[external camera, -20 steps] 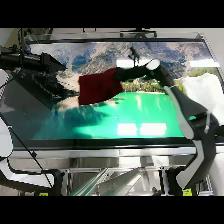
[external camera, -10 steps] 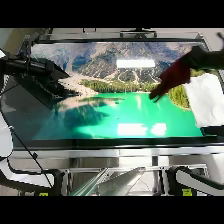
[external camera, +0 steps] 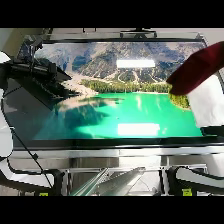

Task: Fold the shirts.

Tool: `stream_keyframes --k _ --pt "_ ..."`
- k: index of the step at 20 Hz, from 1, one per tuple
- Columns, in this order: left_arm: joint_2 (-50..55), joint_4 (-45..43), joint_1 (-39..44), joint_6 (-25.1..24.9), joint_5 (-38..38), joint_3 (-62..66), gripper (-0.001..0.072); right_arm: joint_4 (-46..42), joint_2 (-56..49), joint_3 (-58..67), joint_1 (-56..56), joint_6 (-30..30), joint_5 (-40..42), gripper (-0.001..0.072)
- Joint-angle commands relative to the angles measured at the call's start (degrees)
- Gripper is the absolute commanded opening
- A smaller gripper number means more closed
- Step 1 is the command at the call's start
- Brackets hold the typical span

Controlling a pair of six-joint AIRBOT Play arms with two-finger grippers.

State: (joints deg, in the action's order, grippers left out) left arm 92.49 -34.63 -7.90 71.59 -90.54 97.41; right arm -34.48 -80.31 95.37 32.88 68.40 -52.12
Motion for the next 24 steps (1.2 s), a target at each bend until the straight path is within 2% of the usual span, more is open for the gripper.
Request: stream_keyframes --k 1,3,5,6,8,9,12,14,18,21,22,23,24 --pt "0.0 0.3 0.0 0.1 0.7 -0.1 0.0003 6.3 -9.6 13.8 2.4 -4.9 0.9 0.0021" --pt "0.0 0.3 0.0 0.1 0.7 -0.1 0.0003 2.7 -11.8 18.9 4.8 -2.0 -5.0 0.0021" --pt "0.0 0.3 0.0 0.1 0.5 -0.1 0.0003 -6.4 -11.9 18.1 7.6 5.3 -12.5 0.0021" --pt "0.0 0.3 0.3 0.0 0.5 -0.1 0.0003 -10.9 -11.6 16.2 9.1 9.4 -17.1 0.0019" --pt "0.0 0.2 1.0 0.0 0.5 -0.1 0.0003 -13.5 -8.3 7.1 12.5 11.2 -22.4 0.002" --pt "0.0 0.2 1.5 0.0 0.5 -0.1 0.0003 -14.1 -4.8 0.2 14.3 12.1 -21.4 0.002" --pt "0.0 0.2 3.5 0.0 0.5 -0.1 0.0003 -20.6 9.9 -22.7 20.5 19.3 -10.8 0.0021" --pt "0.0 0.2 4.7 0.0 0.5 -0.1 0.0003 -25.0 17.2 -33.5 23.7 21.9 -5.1 0.0022" --pt "0.0 0.2 7.1 0.0 0.5 -0.1 0.0003 -26.0 20.5 -45.4 25.8 20.2 0.5 0.0022" --pt "0.0 0.2 9.0 0.0 0.1 -0.1 0.0003 -26.5 20.2 -48.1 25.9 18.6 1.6 0.0024" --pt "0.0 0.2 9.5 0.0 0.0 -0.1 0.0003 -26.6 20.4 -48.1 26.0 18.6 1.5 0.0062" --pt "0.0 0.2 9.9 0.0 -0.3 -0.1 0.0003 -26.7 20.9 -48.1 26.1 18.5 1.1 0.0256" --pt "0.0 0.2 10.0 0.0 -1.0 -0.1 0.0003 -26.9 21.5 -48.0 26.2 18.3 0.4 0.0583"
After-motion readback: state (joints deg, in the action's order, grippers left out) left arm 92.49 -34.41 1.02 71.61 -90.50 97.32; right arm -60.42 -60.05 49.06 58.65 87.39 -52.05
